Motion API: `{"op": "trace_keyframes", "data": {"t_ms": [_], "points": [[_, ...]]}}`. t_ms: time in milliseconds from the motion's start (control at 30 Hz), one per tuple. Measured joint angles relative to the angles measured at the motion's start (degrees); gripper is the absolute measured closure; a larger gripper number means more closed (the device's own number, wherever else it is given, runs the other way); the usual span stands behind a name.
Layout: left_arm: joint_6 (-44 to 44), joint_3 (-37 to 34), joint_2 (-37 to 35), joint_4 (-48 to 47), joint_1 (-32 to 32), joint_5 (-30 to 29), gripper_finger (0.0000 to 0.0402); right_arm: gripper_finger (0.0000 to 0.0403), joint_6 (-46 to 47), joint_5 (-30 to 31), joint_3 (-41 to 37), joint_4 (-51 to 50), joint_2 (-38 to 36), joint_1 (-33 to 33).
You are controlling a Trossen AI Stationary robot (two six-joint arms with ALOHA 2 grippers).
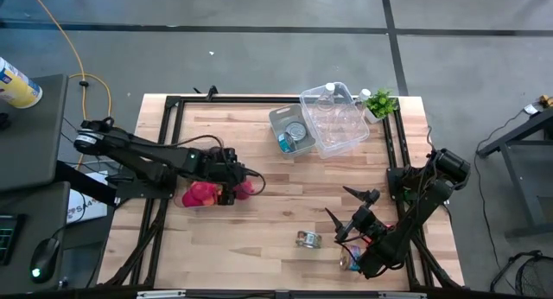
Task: Pick & Place Food Item
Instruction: Put the red pomegranate into the left transparent bin
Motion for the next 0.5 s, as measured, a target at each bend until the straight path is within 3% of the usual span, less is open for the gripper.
{"op": "trace_keyframes", "data": {"t_ms": [500], "points": [[1.89, -0.04, 8.02, 1.48, 1.41, 6.0, 0.0032, 0.0007, -0.02, -1.87, -0.01, 0.66, -0.02, -1.85]]}}
